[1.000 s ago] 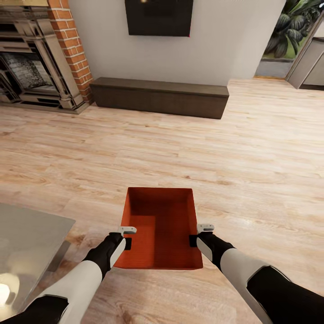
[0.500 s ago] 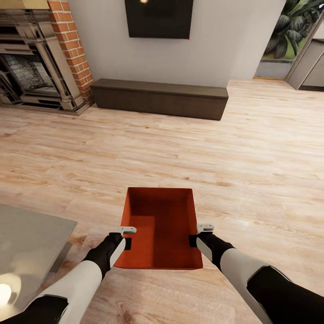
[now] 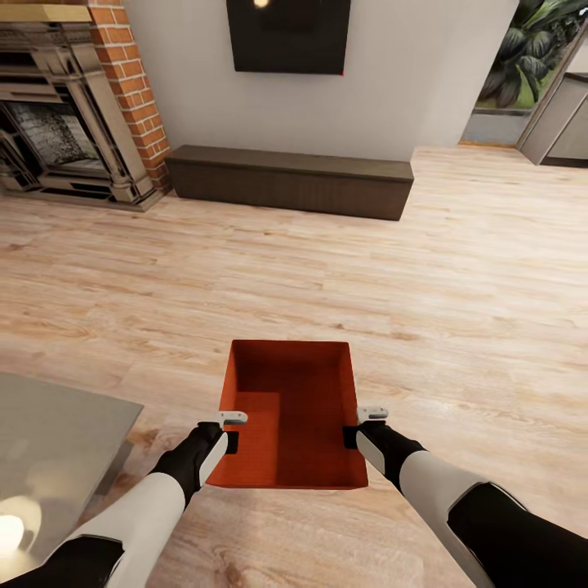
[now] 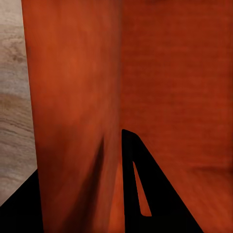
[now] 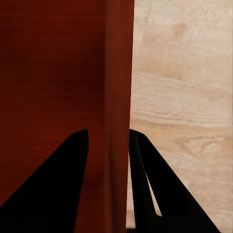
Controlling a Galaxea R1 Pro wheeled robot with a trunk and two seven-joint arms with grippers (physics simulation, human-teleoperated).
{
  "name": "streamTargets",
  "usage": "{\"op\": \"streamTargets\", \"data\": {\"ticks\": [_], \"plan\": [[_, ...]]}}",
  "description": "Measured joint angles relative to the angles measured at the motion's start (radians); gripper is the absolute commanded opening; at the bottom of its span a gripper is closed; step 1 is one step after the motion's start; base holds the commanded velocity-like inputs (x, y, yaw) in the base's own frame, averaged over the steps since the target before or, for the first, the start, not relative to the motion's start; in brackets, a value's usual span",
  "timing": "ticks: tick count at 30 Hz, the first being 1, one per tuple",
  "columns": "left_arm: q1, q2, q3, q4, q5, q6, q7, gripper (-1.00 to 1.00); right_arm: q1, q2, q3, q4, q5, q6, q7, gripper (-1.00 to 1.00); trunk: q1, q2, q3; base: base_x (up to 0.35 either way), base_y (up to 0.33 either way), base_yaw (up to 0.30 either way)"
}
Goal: Move the two storage containers from the living room to the garage. In the garage, place one container on the floor and stack the other container on top of it (either order is fine).
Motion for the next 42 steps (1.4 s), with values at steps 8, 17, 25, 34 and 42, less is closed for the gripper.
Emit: {"op": "streamTargets", "data": {"ticks": [8, 17, 25, 34, 42], "plan": [[0.0, 0.0, -0.001, 0.001, 0.002, -0.001, 0.001, -1.0, 0.0, 0.0, 0.002, 0.0, -0.001, 0.0, 0.0, -1.0, -0.031, 0.056, 0.025, 0.0, 0.0, 0.0], [0.0, 0.0, -0.002, 0.001, 0.004, -0.001, 0.002, -1.0, 0.0, 0.0, 0.001, 0.001, -0.001, 0.0, 0.0, -1.0, -0.065, 0.119, 0.053, 0.0, 0.0, 0.0], [0.0, -0.001, -0.003, 0.002, 0.008, -0.002, 0.005, -1.0, 0.0, -0.002, 0.002, 0.0, 0.0, 0.0, 0.003, -1.0, -0.096, 0.175, 0.078, 0.0, 0.0, 0.0], [0.0, -0.002, -0.002, 0.003, 0.008, -0.003, 0.006, -1.0, 0.0, -0.002, 0.002, 0.0, 0.001, 0.0, 0.004, -1.0, -0.13, 0.238, 0.107, 0.0, 0.0, 0.0], [0.0, -0.001, -0.004, 0.004, 0.011, -0.004, 0.006, -1.0, 0.0, -0.002, 0.004, 0.001, -0.002, 0.0, 0.003, -1.0, -0.161, 0.294, 0.132, 0.0, 0.0, 0.0]]}}
